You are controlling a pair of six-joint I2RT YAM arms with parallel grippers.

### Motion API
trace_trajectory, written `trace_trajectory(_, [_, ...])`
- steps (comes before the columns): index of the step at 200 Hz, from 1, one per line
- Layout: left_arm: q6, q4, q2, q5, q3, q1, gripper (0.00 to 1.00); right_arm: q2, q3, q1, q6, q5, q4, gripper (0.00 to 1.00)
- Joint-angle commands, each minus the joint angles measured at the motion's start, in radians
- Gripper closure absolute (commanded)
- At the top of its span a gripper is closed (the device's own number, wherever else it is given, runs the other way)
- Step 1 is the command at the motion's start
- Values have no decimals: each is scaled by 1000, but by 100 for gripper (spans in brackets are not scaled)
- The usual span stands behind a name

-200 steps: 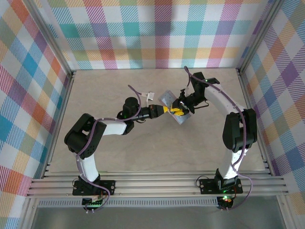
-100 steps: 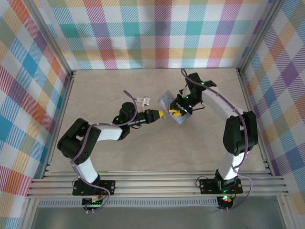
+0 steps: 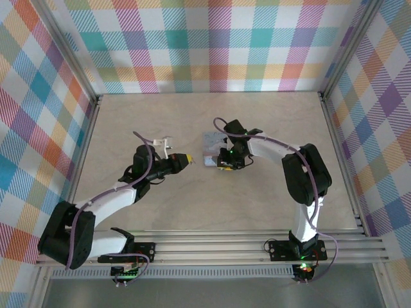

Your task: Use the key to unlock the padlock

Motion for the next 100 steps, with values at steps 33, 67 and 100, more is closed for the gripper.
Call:
trace_trajectory(33, [21,-215,1,44,118,20,100,33,-62,11,47,-77,161,59])
trace_trajectory(67, [-57,-190,38,84,198,32,100,-99,-105,9,97,-108,133,48])
trace_trajectory(100, [-163,-158,87,116,306,45,100,-292,-43,9,189,-120,81,49])
